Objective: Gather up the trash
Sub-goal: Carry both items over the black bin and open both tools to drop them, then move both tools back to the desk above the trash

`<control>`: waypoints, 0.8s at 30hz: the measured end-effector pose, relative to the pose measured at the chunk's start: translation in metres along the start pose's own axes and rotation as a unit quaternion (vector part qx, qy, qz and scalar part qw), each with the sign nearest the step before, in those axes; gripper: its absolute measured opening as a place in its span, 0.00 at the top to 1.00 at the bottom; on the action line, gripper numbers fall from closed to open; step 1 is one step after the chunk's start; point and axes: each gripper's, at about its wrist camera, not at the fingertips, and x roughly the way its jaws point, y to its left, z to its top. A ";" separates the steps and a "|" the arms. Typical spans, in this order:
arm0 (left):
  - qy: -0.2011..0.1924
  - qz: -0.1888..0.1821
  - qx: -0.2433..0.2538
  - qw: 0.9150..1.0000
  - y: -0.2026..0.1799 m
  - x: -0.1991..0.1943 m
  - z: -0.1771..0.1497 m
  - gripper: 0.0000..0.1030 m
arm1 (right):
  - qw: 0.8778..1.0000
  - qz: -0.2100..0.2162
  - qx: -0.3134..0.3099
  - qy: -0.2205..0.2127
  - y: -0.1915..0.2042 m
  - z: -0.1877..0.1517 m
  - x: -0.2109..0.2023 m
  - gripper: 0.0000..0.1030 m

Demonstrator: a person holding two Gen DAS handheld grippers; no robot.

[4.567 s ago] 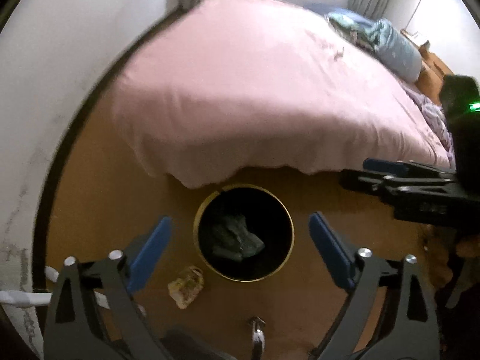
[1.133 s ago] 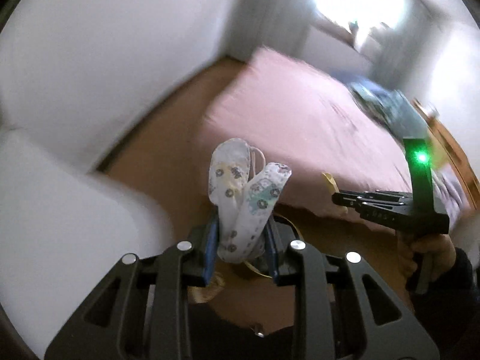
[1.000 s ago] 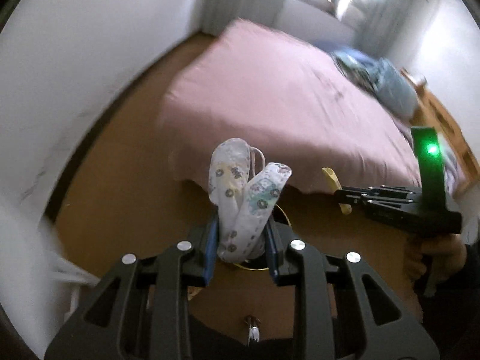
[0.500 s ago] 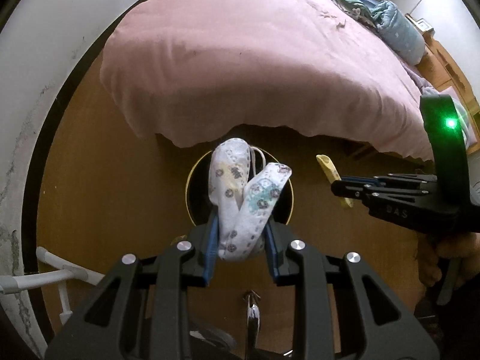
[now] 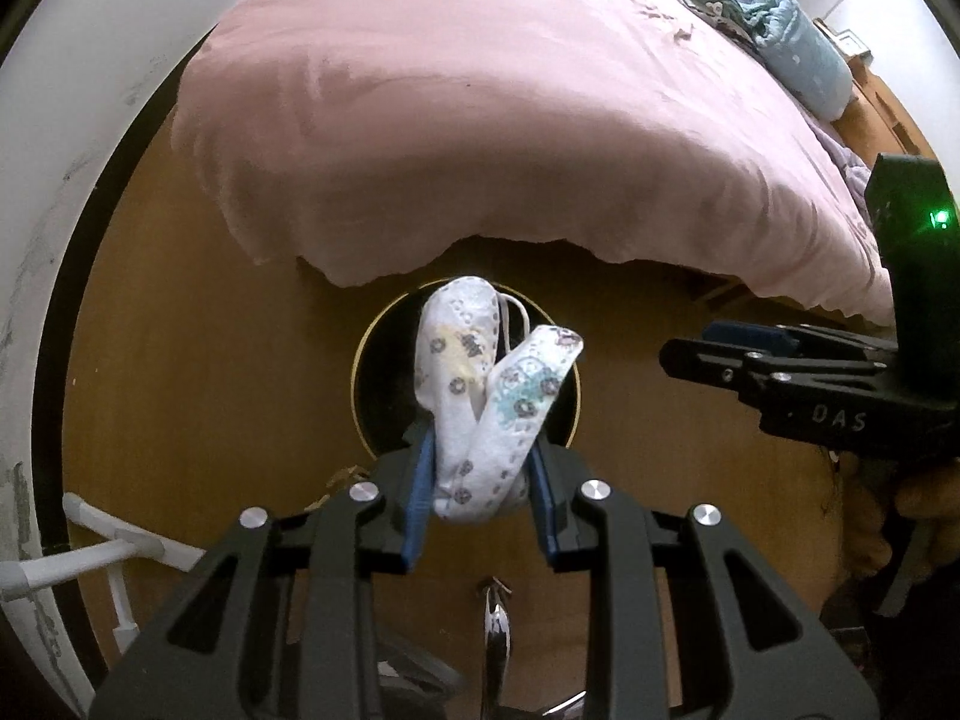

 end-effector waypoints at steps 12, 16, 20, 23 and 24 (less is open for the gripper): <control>-0.008 0.007 0.028 1.000 -0.023 -0.013 0.013 0.30 | 0.999 -0.006 0.020 -0.031 -0.013 0.002 -0.032 0.33; -0.031 0.024 0.025 0.999 -0.020 -0.040 0.003 0.19 | 0.999 -0.005 0.004 -0.036 0.000 0.001 -0.037 0.28; -0.065 0.047 0.012 0.997 -0.012 -0.090 -0.010 0.11 | 0.998 0.006 -0.022 -0.052 0.029 0.002 -0.055 0.27; -0.102 0.075 0.003 0.992 -0.003 -0.153 -0.032 0.07 | 0.995 0.031 -0.067 -0.074 0.074 0.002 -0.079 0.24; -0.112 0.082 0.003 0.990 0.000 -0.169 -0.038 0.07 | 0.993 0.041 -0.083 -0.076 0.087 0.002 -0.084 0.24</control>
